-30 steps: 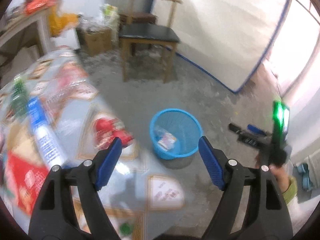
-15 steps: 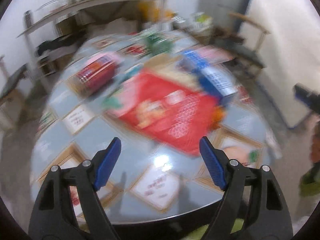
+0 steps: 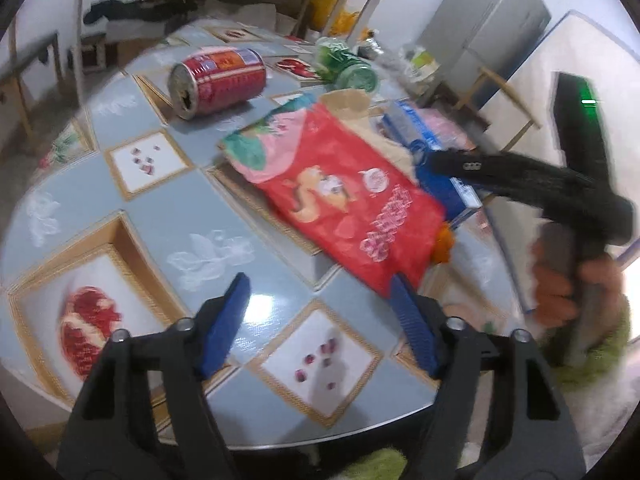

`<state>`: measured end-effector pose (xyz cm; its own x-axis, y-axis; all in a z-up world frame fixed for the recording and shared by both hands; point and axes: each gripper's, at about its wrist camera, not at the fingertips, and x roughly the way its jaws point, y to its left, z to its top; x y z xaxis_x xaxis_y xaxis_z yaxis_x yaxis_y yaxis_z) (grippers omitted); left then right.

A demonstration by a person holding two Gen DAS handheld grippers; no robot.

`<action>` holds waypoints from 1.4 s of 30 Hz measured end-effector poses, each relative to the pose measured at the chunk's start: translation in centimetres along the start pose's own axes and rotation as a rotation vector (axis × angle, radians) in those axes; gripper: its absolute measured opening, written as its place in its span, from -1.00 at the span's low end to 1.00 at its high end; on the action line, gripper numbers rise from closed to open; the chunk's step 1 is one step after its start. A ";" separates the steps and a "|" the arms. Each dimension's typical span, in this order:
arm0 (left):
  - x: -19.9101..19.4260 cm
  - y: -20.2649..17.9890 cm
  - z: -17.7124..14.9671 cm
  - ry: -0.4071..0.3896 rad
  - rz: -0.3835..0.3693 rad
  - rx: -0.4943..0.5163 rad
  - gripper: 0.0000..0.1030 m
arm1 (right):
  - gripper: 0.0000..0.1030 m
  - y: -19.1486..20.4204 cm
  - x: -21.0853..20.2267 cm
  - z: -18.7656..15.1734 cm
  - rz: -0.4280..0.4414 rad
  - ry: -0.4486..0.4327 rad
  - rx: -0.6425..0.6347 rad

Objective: Collect trash
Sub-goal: 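Grasp the red snack bag with the left tool while the right tool approaches the brown paper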

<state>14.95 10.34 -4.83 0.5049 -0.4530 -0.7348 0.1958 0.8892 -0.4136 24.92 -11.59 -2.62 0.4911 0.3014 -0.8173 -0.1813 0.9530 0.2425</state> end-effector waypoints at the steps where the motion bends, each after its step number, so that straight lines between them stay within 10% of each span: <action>1: 0.3 0.3 0.1 0.002 -0.038 -0.021 0.12 | 0.38 0.2 0.9 0.4 -0.007 0.015 0.000; 9: 2.6 1.8 0.5 0.055 -0.171 -0.118 -0.35 | 0.02 0.6 5.9 1.6 -0.063 0.127 -0.001; 26: 3.0 6.6 0.7 0.086 -0.264 -0.324 -0.39 | -0.40 3.1 6.1 -1.9 0.023 0.195 -0.030; 34: 3.1 7.9 1.2 0.075 -0.545 -0.454 -0.38 | -0.63 3.3 6.2 -2.3 0.033 0.182 -0.062; 42: 4.4 5.7 2.4 0.117 -0.216 -0.326 -0.73 | -0.66 3.7 6.2 -2.6 0.032 0.176 -0.089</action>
<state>20.26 13.52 -9.14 0.3783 -0.6482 -0.6608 0.0006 0.7140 -0.7001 25.07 -6.25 -8.12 0.3289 0.3143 -0.8905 -0.2729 0.9344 0.2289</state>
